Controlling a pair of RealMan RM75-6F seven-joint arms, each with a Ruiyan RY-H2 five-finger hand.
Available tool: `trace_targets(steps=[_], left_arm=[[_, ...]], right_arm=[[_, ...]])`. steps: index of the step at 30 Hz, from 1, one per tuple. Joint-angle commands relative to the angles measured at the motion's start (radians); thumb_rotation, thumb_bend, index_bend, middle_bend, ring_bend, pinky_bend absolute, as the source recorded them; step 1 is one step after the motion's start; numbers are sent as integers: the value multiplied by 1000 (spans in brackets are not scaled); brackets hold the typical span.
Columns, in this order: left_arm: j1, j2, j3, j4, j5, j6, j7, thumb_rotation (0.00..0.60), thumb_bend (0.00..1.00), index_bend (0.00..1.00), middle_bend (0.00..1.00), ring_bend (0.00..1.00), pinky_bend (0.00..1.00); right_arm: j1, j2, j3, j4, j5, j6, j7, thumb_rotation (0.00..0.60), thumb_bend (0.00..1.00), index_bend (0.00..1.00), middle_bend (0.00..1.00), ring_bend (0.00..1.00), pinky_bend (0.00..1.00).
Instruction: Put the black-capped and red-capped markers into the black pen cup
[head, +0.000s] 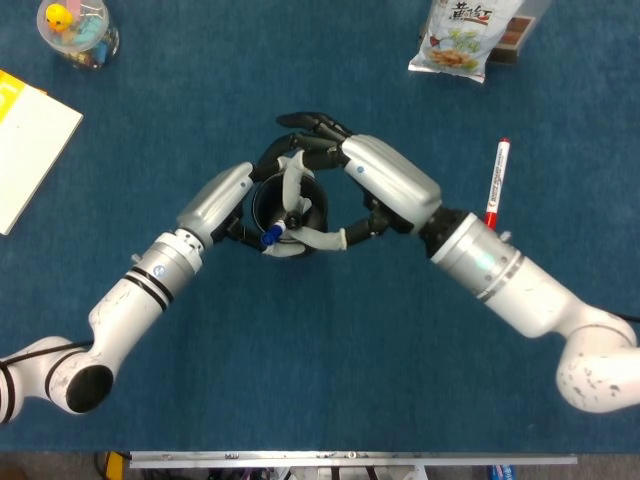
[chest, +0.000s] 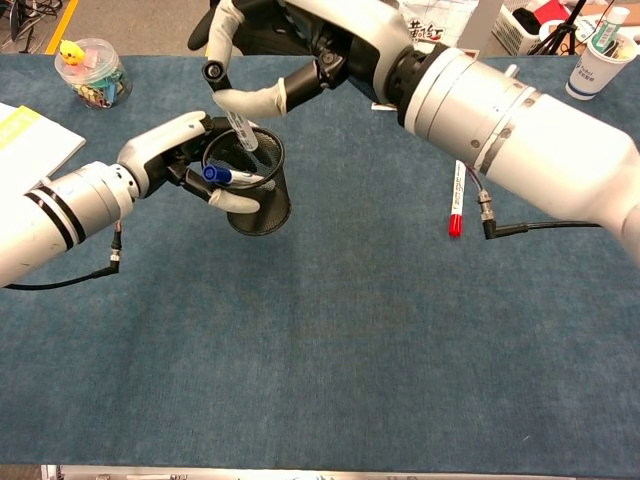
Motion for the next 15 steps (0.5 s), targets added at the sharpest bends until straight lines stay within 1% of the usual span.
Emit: trace_targets(steps=[1, 4, 6, 9, 11, 13, 15], left_arm=[[2, 4, -2, -6, -1, 4, 3, 600, 86, 283, 347, 348, 242], [4, 10, -3, -17, 3, 9, 7, 600, 86, 283, 347, 348, 242], [4, 14, -2, -21, 4, 10, 8, 600, 86, 283, 347, 348, 242], [6, 19, -2, -23, 4, 11, 8, 600, 86, 283, 346, 348, 242], [7, 20, -3, -22, 4, 12, 7, 600, 86, 283, 346, 348, 241], [7, 22, -2, -21, 4, 12, 6, 600, 86, 283, 346, 348, 242], [8, 25, -1, -19, 6, 11, 5, 600, 86, 283, 346, 348, 242]], right_arm=[[13, -28, -7, 34, 2, -6, 7, 600, 303, 634, 310, 84, 44], [20, -43, -11, 54, 5, -3, -9, 600, 297, 615, 284, 82, 34], [23, -47, -14, 60, 4, -3, -21, 600, 263, 559, 260, 70, 15], [25, -41, -21, 62, 5, -5, -43, 600, 180, 428, 222, 45, 0], [23, -37, -22, 62, 3, 3, -55, 600, 146, 340, 206, 37, 0], [19, -28, -24, 58, -1, 8, -63, 600, 119, 275, 195, 31, 0], [10, -10, -24, 52, -13, 24, -74, 600, 111, 248, 193, 31, 0]])
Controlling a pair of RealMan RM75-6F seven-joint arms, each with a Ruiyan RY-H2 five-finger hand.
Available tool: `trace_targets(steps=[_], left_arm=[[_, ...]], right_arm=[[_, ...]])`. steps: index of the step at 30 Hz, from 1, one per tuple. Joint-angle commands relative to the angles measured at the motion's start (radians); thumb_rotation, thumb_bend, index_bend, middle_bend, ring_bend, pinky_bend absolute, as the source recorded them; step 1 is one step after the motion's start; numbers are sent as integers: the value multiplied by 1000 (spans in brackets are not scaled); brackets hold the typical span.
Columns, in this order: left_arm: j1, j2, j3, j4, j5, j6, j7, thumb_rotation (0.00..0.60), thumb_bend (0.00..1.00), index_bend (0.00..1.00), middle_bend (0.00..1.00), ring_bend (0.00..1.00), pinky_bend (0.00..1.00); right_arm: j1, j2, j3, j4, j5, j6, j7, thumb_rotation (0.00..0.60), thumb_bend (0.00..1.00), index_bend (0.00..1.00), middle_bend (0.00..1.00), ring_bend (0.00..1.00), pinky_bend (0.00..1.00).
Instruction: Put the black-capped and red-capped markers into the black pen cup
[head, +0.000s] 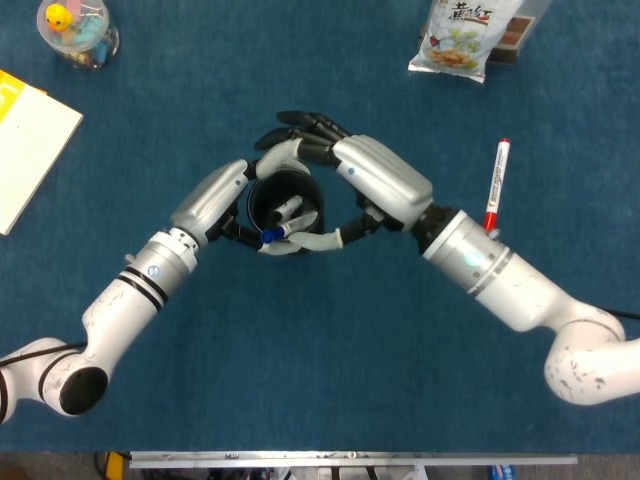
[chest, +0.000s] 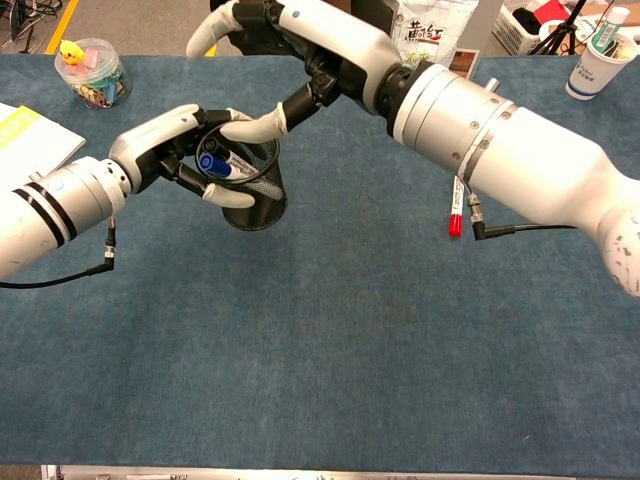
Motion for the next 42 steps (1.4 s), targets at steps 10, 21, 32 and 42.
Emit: trace_targets(steps=[10, 21, 32, 42], left_arm=[[11, 36, 6, 16, 11, 1, -17, 600, 86, 283, 346, 348, 242], [17, 47, 17, 41, 31, -6, -44, 600, 86, 283, 346, 348, 242], [19, 47, 25, 52, 48, 1, -48, 600, 86, 283, 346, 348, 242], [26, 58, 35, 40, 56, 9, -43, 600, 86, 282, 344, 348, 242]], right_arm=[[-122, 214, -69, -7, -157, 129, -92, 600, 198, 455, 270, 51, 0], [-228, 390, -257, 93, -369, 152, -163, 600, 200, 502, 285, 58, 0], [-269, 316, -353, 313, -445, 142, -285, 600, 200, 502, 285, 58, 0], [-277, 190, -402, 513, -494, 124, -345, 600, 200, 502, 285, 58, 0]])
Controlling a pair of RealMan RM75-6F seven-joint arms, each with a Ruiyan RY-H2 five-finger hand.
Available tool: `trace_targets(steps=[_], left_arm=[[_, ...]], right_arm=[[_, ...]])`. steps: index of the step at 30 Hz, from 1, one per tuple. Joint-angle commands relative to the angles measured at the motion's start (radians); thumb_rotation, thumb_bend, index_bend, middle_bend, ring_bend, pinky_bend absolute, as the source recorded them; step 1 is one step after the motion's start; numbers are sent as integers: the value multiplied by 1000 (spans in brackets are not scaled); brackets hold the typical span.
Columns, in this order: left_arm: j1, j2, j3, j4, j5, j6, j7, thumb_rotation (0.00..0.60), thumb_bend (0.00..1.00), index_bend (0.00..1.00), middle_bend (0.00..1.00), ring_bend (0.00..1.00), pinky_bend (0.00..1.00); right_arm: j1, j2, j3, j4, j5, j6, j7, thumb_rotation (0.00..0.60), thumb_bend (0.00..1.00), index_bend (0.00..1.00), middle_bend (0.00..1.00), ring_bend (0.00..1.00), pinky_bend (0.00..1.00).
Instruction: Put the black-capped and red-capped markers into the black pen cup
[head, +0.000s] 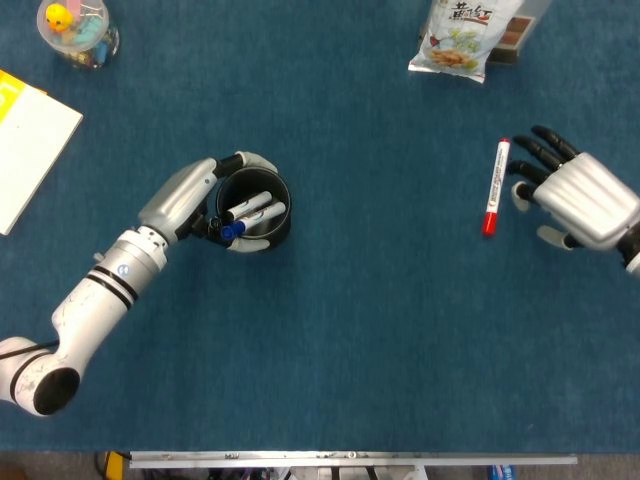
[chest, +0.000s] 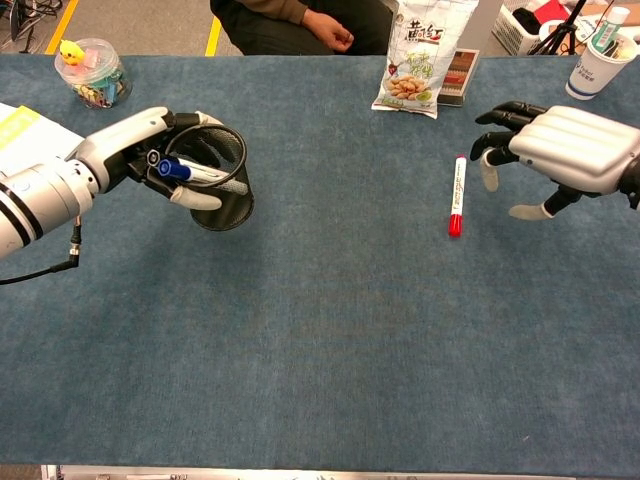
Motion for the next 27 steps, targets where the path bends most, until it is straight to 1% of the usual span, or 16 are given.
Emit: trace_targets(steps=[1, 8, 14, 18, 27], left_arm=[[1, 2, 0, -3, 0, 2, 1, 600, 86, 282, 344, 348, 242], [3, 10, 5, -12, 3, 2, 0, 600, 86, 280, 341, 348, 242], [6, 16, 6, -13, 9, 6, -9, 600, 86, 279, 339, 348, 242], [9, 20, 8, -12, 11, 7, -17, 600, 86, 279, 339, 348, 242], [12, 31, 10, -10, 17, 11, -28, 600, 86, 279, 335, 348, 242]], right_arm=[[0, -45, -14, 63, -17, -11, -27, 600, 200, 502, 284, 58, 0], [3, -140, -8, 180, -26, 1, -72, 600, 198, 502, 280, 58, 0], [16, -209, 0, 254, -19, -13, -95, 600, 197, 502, 279, 58, 0], [25, -242, 11, 283, -7, -18, -92, 600, 197, 502, 277, 59, 0], [51, -282, 10, 315, -5, -41, -117, 600, 198, 502, 261, 58, 0]])
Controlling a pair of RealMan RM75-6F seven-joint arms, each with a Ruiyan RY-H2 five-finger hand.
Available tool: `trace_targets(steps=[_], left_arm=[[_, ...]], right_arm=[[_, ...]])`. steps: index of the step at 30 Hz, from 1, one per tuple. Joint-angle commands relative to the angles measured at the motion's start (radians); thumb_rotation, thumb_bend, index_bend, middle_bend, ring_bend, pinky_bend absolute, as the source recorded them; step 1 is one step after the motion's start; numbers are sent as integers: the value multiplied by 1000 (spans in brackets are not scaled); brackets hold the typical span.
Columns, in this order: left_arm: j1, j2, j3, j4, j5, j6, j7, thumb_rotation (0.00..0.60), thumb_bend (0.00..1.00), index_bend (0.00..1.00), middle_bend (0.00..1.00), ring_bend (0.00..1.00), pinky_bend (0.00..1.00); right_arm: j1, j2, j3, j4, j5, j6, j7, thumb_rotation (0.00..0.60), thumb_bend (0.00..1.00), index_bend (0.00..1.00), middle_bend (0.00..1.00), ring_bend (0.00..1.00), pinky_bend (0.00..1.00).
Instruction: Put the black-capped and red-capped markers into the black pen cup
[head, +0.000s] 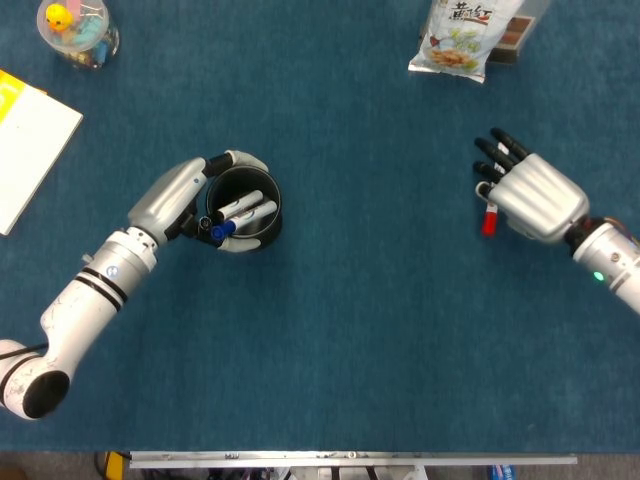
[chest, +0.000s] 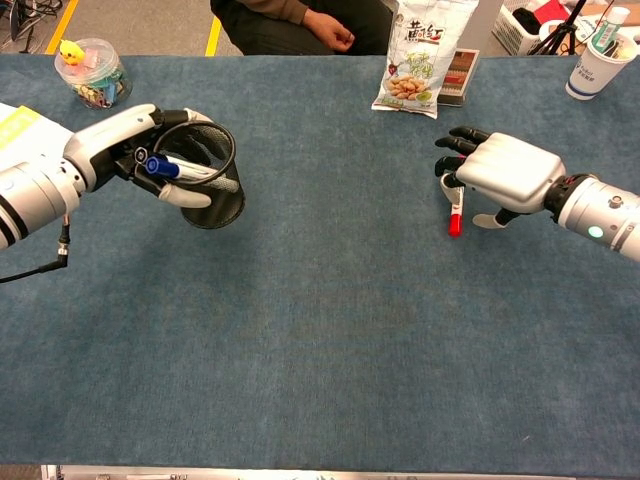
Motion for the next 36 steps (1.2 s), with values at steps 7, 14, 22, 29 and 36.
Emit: trace_targets(steps=[7, 14, 22, 29, 36], left_arm=[[4, 5, 2, 2, 4, 4, -8, 600, 86, 279, 332, 348, 242], [7, 9, 5, 4, 9, 8, -15, 600, 86, 279, 331, 348, 242], [9, 10, 8, 8, 14, 10, -24, 600, 86, 278, 330, 348, 242], [8, 11, 7, 7, 16, 12, -28, 600, 86, 278, 329, 348, 242], [9, 14, 8, 6, 15, 13, -27, 600, 86, 278, 328, 348, 242]], right_arm=[[12, -20, -2, -4, 7, -8, -23, 600, 223, 486, 256, 58, 0], [16, -28, -3, -5, 15, -13, -39, 600, 262, 486, 256, 58, 0], [21, -36, -8, -6, 25, -28, -55, 600, 265, 486, 256, 59, 0], [22, -33, -9, -7, 36, -36, -67, 600, 266, 486, 256, 59, 0], [22, -43, -5, -1, 55, -45, -69, 600, 268, 486, 256, 59, 0]])
